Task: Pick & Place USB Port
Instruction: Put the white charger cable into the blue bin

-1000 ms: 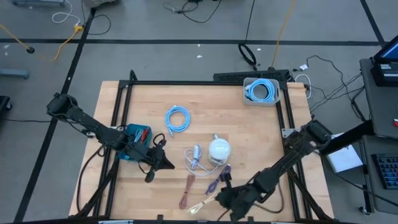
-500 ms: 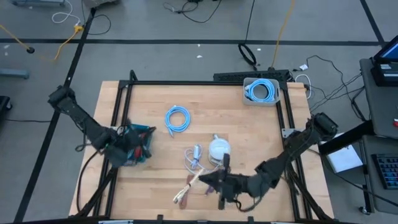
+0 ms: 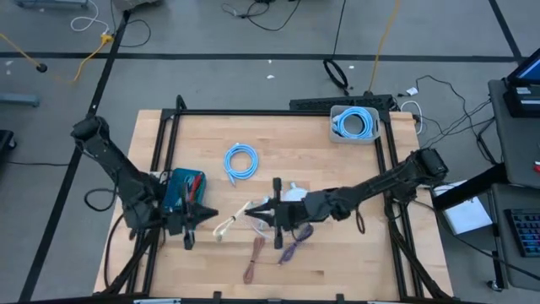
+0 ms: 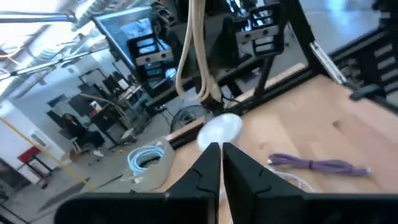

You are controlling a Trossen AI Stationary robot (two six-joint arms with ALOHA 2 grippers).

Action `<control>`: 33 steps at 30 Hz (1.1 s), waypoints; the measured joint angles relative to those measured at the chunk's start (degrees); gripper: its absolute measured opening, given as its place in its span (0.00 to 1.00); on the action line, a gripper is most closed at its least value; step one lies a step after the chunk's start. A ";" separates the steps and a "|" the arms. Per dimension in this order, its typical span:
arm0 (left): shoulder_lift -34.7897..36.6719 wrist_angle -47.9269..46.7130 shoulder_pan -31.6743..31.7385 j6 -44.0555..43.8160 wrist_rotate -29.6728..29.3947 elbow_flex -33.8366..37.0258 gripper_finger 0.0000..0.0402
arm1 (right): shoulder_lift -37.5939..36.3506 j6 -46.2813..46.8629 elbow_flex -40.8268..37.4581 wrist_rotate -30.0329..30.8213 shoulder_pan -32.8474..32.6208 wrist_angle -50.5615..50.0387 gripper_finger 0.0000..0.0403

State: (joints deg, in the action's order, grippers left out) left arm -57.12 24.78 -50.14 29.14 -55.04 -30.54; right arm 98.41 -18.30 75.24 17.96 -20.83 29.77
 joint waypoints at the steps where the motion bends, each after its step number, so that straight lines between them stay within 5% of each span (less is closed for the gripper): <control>1: -1.12 1.20 0.09 0.95 0.00 0.02 0.07 | 0.02 -0.13 -0.06 0.00 -0.16 -0.19 0.00; 7: -9.49 13.00 4.41 13.27 0.95 -3.51 0.26 | -0.13 1.45 0.12 -0.45 -0.77 -0.86 0.00; 12: -15.90 13.71 8.59 16.87 1.31 -10.21 0.44 | -0.13 1.59 0.09 -0.15 -0.62 -2.61 0.00; 17: -19.79 13.47 9.06 18.78 4.03 -14.20 0.49 | -0.11 1.46 0.07 -0.20 -0.64 -4.60 0.00; 25: -19.87 14.49 8.26 15.96 4.21 -15.02 0.37 | -0.11 1.25 0.09 -0.15 -0.67 -5.17 0.00; 33: -19.90 14.68 7.04 12.67 3.76 -15.02 0.04 | -0.11 1.33 0.09 -0.07 -0.64 -4.58 0.00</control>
State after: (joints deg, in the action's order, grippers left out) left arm -77.02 39.46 -43.10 41.80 -51.28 -45.56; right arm 98.30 -16.97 75.33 17.89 -21.47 25.19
